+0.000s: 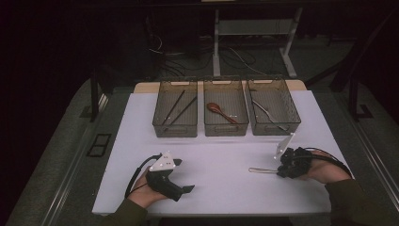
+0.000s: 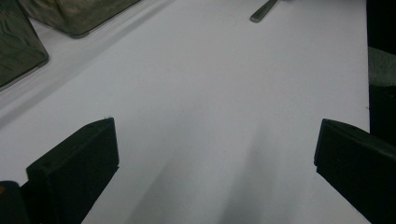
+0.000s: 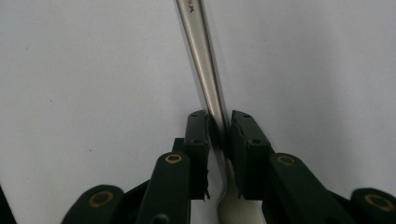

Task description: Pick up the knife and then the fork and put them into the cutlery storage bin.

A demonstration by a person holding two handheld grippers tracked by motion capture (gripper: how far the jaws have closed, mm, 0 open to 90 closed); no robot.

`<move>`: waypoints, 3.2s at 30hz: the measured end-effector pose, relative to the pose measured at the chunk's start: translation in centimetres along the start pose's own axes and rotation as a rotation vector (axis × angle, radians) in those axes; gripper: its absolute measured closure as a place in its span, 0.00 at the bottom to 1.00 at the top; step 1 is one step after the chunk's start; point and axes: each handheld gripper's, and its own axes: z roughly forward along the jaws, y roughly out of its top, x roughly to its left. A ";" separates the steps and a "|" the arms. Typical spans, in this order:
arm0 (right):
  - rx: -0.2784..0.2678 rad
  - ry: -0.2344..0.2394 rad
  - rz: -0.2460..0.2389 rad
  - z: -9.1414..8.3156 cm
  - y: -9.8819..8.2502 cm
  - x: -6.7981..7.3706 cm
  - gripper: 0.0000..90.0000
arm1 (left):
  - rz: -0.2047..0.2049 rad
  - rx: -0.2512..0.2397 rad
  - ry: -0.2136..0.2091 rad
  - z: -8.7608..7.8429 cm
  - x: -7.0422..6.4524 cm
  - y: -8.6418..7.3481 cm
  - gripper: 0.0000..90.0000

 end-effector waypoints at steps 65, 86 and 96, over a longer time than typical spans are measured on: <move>-0.558 -0.221 0.506 -7.7 -1.8 -7.6 0.94 | 0.007 -0.008 0.012 -0.1 0.6 -0.2 0.00; -0.403 -0.270 0.629 -3.1 4.6 -16.3 0.93 | 0.010 -0.013 -0.003 0.0 0.5 -0.1 0.00; -0.394 -0.249 0.659 -1.2 5.2 -16.8 0.86 | 0.010 -0.014 -0.006 0.0 0.5 -0.1 0.00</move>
